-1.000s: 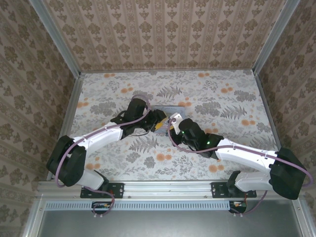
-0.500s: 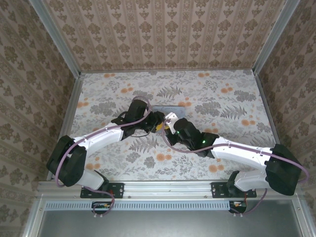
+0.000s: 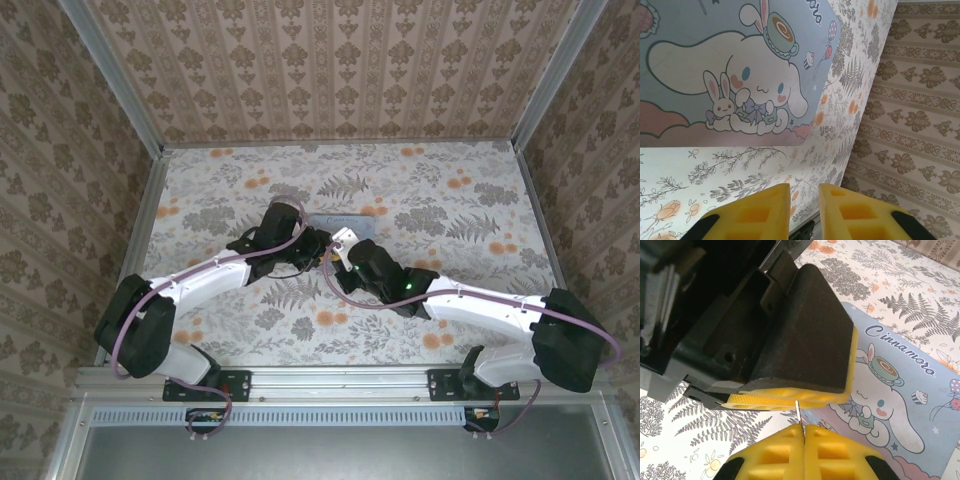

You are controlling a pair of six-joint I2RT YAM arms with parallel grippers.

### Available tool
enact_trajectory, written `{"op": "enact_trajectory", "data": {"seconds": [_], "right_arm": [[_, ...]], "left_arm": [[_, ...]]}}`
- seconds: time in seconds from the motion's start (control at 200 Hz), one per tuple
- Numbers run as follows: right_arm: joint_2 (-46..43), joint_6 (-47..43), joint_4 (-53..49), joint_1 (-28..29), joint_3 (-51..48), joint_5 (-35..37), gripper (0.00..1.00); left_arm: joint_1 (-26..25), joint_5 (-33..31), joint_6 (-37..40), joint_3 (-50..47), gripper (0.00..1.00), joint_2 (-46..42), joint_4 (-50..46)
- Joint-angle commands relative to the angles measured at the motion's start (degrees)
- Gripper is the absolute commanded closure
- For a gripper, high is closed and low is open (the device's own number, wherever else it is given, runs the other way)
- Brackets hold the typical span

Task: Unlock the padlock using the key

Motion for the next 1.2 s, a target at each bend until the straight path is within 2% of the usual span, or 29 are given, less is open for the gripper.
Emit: {"op": "enact_trajectory", "data": {"seconds": [0.0, 0.195, 0.535, 0.695, 0.77, 0.85, 0.915, 0.965, 1.11, 1.19], "right_arm": [[0.4, -0.7, -0.7, 0.3, 1.6, 1.7, 1.00], [0.5, -0.5, -0.7, 0.3, 1.8, 1.7, 1.00], [0.8, -0.2, -0.7, 0.2, 1.8, 1.7, 1.00], [1.0, 0.1, -0.8, 0.2, 2.0, 1.6, 1.00], [0.8, 0.6, -1.4, 0.3, 2.3, 1.6, 1.00], [-0.4, 2.1, -3.0, -0.1, 2.6, 1.6, 0.80], [-2.5, 4.1, -4.9, -0.9, 2.5, 0.5, 0.54], [-4.5, 6.1, -6.6, -1.7, 2.2, -1.1, 0.39], [-10.6, 12.3, -10.8, -5.9, 0.9, -7.3, 0.16], [-13.2, 16.1, -11.3, -9.0, -0.4, -11.6, 0.08]], "left_arm": [[-0.6, -0.4, -0.3, -0.9, 0.81, -0.3, 0.7], [-1.1, -0.5, -0.5, -1.0, 0.88, -0.2, 1.0], [-1.9, -0.8, -0.6, -1.1, 0.89, -0.2, 1.0], [-2.2, -0.9, -0.5, -1.1, 1.00, 0.0, 1.2], [-2.2, -1.0, 0.0, -1.1, 1.00, 0.1, 1.4], [-1.9, -1.4, 1.3, -1.1, 1.00, 0.1, 1.4], [-1.4, -1.8, 3.3, -1.2, 1.00, -0.1, 1.2], [-0.8, -2.0, 4.8, -1.4, 1.00, -0.3, 1.2], [1.2, -2.8, 9.9, -3.3, 1.00, -1.6, 3.8], [2.5, -3.0, 12.9, -4.4, 1.00, -2.4, 5.5]]}}
